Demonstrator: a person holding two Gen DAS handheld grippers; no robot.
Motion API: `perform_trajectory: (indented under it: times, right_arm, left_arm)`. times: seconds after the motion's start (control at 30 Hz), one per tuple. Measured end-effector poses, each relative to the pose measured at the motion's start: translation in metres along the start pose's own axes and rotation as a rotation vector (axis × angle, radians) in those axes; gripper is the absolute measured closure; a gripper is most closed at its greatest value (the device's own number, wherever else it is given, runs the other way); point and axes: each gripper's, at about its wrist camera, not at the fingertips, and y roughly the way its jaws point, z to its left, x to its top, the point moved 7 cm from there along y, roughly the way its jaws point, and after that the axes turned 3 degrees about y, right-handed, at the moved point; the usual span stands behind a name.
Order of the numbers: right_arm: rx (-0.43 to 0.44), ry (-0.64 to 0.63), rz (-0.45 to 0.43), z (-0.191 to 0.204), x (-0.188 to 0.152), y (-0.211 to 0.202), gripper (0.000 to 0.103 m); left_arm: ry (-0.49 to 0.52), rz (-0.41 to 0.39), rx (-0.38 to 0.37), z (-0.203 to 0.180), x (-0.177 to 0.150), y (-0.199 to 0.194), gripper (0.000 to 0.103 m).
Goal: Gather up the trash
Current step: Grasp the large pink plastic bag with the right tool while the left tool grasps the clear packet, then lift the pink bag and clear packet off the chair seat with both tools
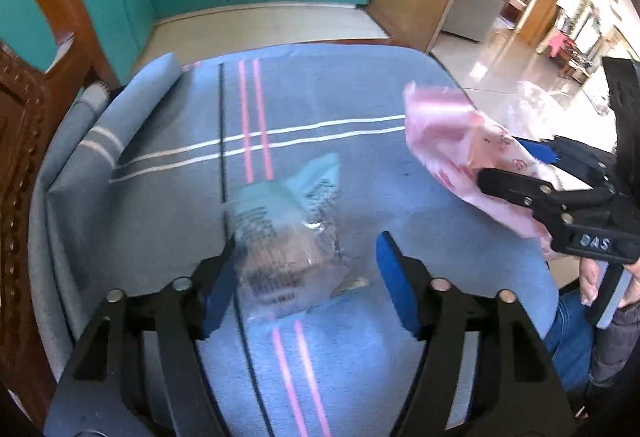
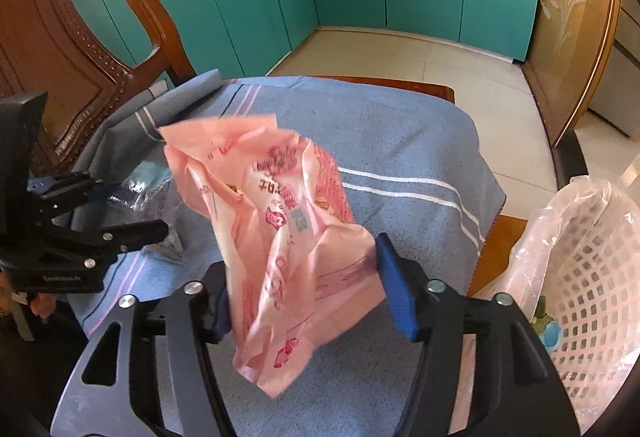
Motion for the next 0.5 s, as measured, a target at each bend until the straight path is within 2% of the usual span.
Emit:
perform_trajectory:
  times: [0.13, 0.23, 0.5]
  right_arm:
    - [-0.016, -0.001, 0.000, 0.000, -0.001, 0.004, 0.032]
    - [-0.031, -0.008, 0.000, 0.000, -0.001, 0.007, 0.030]
    - [-0.069, -0.038, -0.011, 0.005, 0.006, 0.019, 0.028]
  left_arm:
    - [-0.005, 0.025, 0.044, 0.005, 0.002, 0.009, 0.024]
    - [-0.024, 0.044, 0.083, 0.008, 0.000, 0.015, 0.023]
    - [-0.101, 0.031, 0.102, 0.016, 0.004, 0.015, 0.023]
